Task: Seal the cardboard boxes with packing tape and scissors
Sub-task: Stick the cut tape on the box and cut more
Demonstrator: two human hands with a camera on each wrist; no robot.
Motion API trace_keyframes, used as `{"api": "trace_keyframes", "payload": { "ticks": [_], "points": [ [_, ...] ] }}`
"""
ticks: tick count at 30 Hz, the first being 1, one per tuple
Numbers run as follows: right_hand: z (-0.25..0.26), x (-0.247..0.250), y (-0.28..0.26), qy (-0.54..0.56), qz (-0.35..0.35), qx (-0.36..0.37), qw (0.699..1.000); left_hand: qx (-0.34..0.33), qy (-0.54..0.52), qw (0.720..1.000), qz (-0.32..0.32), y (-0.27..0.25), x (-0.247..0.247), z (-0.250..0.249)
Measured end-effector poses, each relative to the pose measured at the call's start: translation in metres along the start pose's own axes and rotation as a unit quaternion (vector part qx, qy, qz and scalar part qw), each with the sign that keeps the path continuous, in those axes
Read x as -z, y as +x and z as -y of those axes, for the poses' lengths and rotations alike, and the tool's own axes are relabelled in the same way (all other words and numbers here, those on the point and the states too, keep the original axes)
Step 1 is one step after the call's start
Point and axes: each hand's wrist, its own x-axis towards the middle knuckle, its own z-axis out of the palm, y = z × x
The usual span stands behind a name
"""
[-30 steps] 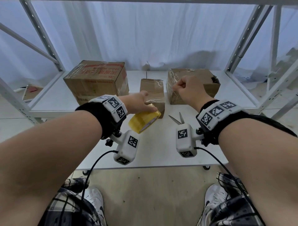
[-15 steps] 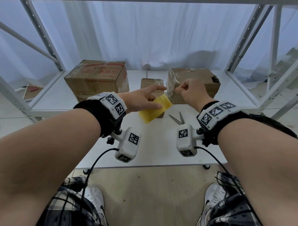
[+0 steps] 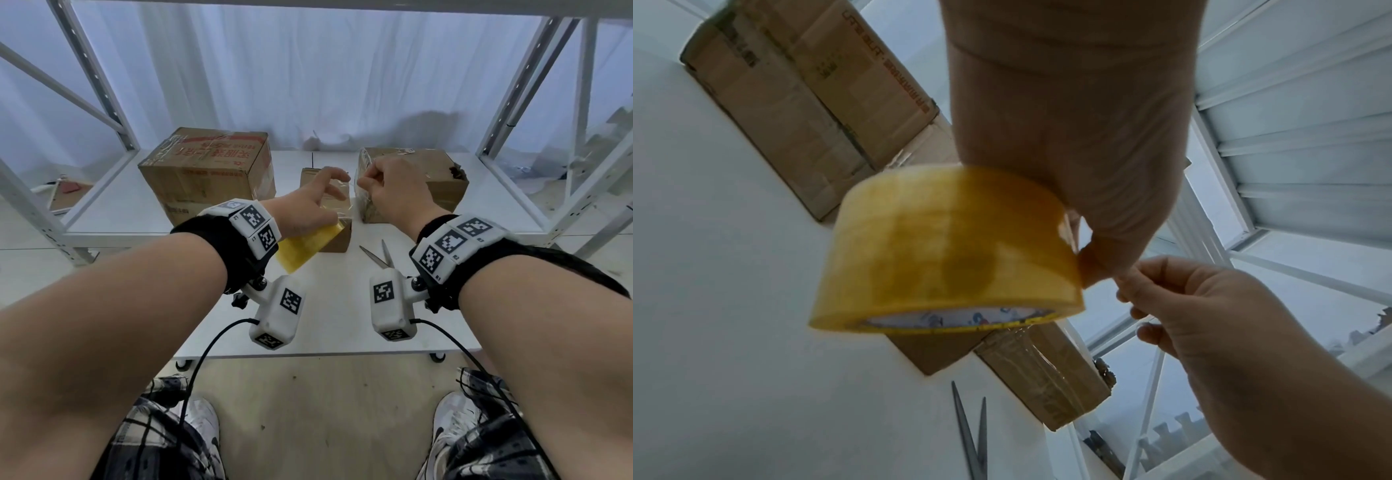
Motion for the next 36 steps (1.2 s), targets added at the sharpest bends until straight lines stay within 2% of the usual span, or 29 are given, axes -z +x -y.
{"api": "trace_keyframes", "payload": {
  "ticks": [5, 9, 12, 18, 22, 26, 33, 36],
  "points": [
    [-0.008, -0.001, 0.000, 0.040, 0.016, -0.012, 0.999, 0.020, -0.038, 0.999, 0.028, -0.004, 0.000, -0.001],
    [-0.005, -0.001, 0.000, 0.046, 0.011, -0.001, 0.999, 0.036, -0.051, 0.998, 0.018, -0.003, -0.002, -0.001],
    [-0.003, 0.002, 0.001, 0.052, 0.000, 0.011, 0.999, 0.035, -0.066, 0.997, -0.001, -0.003, -0.002, 0.000],
    [-0.007, 0.006, 0.001, 0.042, 0.006, 0.025, 0.999, 0.018, -0.124, 0.992, 0.024, -0.003, -0.001, -0.003],
    [-0.003, 0.006, -0.001, 0.026, 0.017, 0.043, 0.999, 0.024, -0.104, 0.994, 0.032, -0.001, 0.002, -0.003],
    [0.004, 0.002, -0.002, 0.013, 0.022, 0.058, 0.998, 0.016, -0.044, 0.999, 0.006, 0.001, 0.003, -0.002],
    [-0.011, -0.001, -0.001, 0.034, 0.018, 0.000, 0.999, 0.000, -0.006, 1.000, 0.024, 0.001, -0.002, 0.000],
    [-0.016, 0.000, -0.004, 0.059, 0.036, -0.015, 0.998, 0.010, -0.017, 0.999, 0.045, 0.001, -0.004, 0.001]
  ]
}}
